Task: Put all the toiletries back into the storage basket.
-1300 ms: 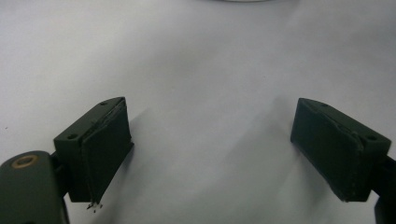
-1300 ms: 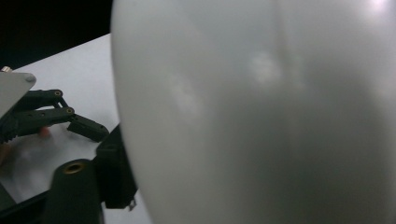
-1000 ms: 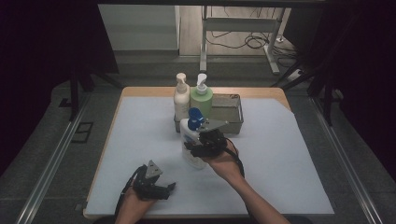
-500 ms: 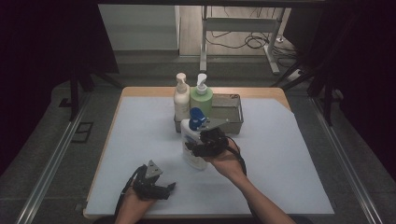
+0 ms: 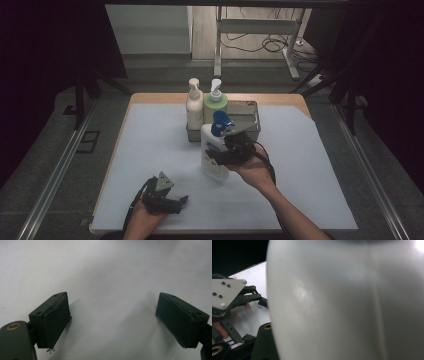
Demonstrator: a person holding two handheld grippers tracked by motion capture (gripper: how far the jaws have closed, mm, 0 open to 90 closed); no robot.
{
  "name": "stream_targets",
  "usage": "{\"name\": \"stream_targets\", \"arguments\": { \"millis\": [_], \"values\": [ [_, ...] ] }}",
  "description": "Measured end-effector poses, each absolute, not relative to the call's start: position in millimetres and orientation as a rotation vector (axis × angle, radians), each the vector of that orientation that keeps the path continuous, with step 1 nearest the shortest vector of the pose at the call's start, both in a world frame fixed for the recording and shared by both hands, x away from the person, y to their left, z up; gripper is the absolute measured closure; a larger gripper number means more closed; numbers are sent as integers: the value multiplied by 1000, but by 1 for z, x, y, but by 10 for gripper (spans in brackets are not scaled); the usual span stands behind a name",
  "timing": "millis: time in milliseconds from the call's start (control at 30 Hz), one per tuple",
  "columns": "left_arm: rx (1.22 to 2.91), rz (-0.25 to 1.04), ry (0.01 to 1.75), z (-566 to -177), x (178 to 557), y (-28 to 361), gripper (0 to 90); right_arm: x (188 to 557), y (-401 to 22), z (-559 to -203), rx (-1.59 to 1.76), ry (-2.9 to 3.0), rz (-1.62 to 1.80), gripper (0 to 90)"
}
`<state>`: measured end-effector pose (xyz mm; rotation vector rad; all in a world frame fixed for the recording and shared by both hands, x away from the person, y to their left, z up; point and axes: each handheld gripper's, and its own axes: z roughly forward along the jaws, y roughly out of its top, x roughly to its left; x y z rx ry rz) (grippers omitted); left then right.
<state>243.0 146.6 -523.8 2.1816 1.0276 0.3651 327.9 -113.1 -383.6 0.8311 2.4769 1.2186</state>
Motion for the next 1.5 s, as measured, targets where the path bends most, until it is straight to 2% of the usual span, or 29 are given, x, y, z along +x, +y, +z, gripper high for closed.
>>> {"name": "stream_targets", "arguments": {
  "millis": [667, 1500],
  "values": [
    [2181, 364, 1028, -524, 243, 147, 119, 337, -152, -347, 873, 2439, 1189, 401],
    [2183, 360, 1029, -524, 243, 147, 119, 362, -182, -312, 953, 2342, 1148, 403]
  ]
}}
